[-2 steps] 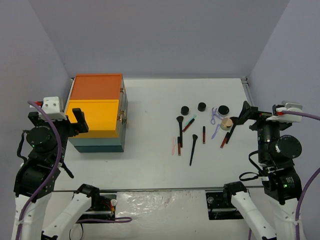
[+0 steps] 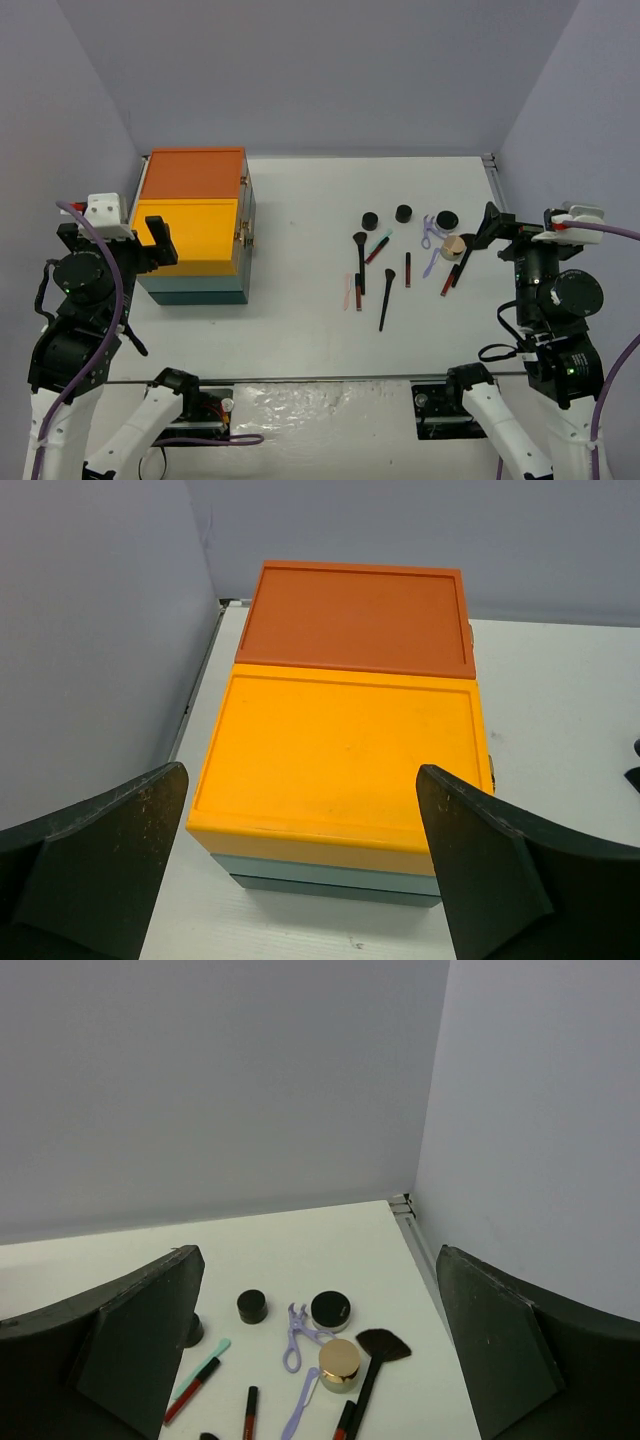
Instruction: Organize the makeup
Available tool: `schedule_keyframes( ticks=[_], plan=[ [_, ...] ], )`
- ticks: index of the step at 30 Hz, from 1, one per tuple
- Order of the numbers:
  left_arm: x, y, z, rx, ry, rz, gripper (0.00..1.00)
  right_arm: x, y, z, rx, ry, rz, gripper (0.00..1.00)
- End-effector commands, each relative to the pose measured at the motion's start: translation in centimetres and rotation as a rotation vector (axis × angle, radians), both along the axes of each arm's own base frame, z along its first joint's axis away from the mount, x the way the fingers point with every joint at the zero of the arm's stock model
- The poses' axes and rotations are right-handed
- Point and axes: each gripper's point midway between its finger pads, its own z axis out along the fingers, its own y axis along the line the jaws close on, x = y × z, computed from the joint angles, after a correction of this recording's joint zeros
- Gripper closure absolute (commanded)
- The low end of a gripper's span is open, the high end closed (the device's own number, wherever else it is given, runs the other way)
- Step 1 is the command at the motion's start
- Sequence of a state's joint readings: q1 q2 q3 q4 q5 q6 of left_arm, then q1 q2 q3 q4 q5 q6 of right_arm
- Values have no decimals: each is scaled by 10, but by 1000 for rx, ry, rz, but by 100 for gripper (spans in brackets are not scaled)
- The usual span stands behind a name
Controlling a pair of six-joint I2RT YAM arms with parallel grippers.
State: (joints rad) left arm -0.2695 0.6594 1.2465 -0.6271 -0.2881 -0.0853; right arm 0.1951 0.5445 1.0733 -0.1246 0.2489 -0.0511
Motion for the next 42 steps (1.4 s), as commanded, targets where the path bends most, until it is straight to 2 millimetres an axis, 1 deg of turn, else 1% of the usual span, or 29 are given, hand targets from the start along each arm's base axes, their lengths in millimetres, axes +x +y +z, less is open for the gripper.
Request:
schedule_keyframes(
  ticks=[1,6,10,15,17,19,23,26,28,30,31,33,35,37,42],
  plan=[
    [10,-10,16,-35,-44,-32,3,5,5,20,21,-64,22,0],
    [14,-17,17,-55,-20,-58,3,12,15,18,21,-50,76,0],
    [25,-28,12,-76,30,-88,3,18,18,12,39,-32,84,0],
    [47,-50,10,-113,118,-153,3,33,32,2,56,11,145,0],
    [55,-61,15,-147,138,-187,3,39,39,-3,69,30,175,0],
    [71,-70,9,-175,187,-194,3,43,43,-7,88,43,190,0],
    [102,-87,6,-216,247,-195,3,51,50,-18,105,80,217,0],
    [130,-109,-2,-230,292,-210,3,55,55,-25,113,100,236,0],
    [139,-121,7,-232,280,-221,3,57,56,-29,118,112,239,0],
    [151,-135,6,-217,295,-229,3,57,57,-30,119,113,240,0],
    [158,-144,3,-206,308,-233,3,57,56,-31,120,114,240,0],
    [175,-164,-9,-175,346,-239,3,57,56,-34,119,118,238,0],
    [185,-176,-17,-150,370,-230,3,56,56,-35,118,119,237,0],
    [193,-181,-25,-117,388,-189,3,55,56,-35,118,118,239,0],
    [215,-190,-62,-55,485,-123,3,52,55,-36,122,117,234,0]
  ],
)
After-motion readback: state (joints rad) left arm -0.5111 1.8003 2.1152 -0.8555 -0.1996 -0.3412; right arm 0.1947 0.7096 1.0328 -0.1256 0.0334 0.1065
